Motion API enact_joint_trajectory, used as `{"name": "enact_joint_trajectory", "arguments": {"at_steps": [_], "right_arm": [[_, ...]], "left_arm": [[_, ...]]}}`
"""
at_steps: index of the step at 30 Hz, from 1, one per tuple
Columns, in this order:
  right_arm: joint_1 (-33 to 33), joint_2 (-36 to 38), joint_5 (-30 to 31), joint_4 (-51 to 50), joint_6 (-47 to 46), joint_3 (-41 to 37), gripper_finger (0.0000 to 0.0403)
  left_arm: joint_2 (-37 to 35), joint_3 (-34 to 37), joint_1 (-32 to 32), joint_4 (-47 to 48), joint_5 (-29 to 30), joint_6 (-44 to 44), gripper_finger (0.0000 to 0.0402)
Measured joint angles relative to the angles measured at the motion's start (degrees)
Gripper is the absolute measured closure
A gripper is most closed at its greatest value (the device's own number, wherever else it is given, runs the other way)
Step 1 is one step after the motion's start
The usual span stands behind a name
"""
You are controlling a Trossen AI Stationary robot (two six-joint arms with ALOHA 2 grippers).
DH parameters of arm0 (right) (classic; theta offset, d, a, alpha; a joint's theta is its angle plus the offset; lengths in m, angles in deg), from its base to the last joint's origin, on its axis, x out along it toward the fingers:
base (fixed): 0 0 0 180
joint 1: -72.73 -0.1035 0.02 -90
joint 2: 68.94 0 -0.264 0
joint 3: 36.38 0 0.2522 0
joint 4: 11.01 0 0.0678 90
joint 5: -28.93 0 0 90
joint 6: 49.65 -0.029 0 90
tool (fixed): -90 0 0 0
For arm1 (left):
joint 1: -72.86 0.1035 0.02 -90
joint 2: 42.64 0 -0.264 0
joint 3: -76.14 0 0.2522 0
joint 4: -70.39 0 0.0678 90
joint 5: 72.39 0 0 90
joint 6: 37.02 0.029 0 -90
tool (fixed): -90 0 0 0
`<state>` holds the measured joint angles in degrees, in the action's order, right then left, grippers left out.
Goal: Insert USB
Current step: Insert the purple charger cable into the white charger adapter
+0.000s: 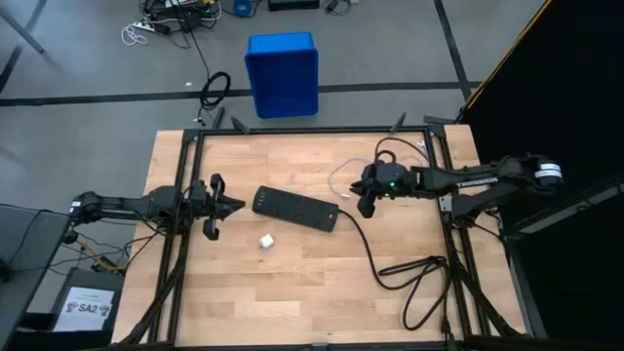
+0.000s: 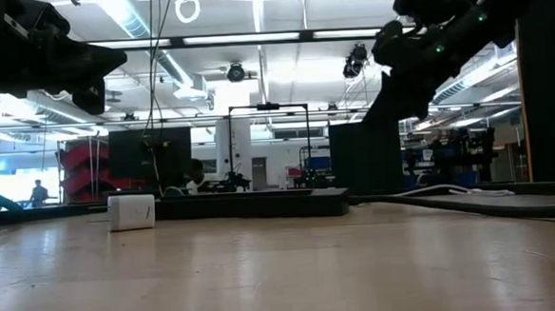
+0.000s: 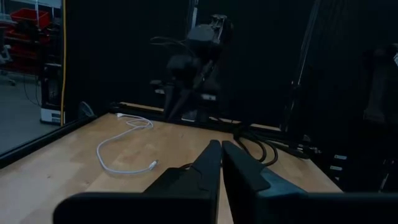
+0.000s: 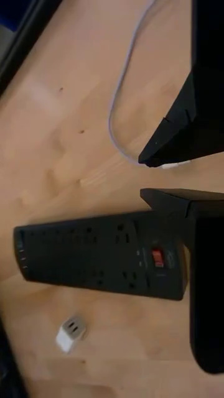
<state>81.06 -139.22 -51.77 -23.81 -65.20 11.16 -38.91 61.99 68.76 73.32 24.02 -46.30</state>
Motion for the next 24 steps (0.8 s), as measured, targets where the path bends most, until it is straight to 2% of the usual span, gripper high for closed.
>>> {"name": "enact_joint_trajectory", "arguments": {"at_steps": [6,13,24], "right_arm": [[-1.25,-7.30,0.15,-0.08,1.17,9.09,0.0352],[-0.92,-16.43,3.04,-9.23,0.60,21.93,0.0352],[1.73,-17.86,6.86,-10.53,-9.66,24.16,0.0352]], "left_arm": [[0.00,-0.01,0.00,0.00,0.02,0.00,0.0401],[0.02,-0.01,0.02,-0.01,0.02,0.00,0.0401],[0.00,0.00,0.02,-0.06,0.01,0.00,0.0401]]}}
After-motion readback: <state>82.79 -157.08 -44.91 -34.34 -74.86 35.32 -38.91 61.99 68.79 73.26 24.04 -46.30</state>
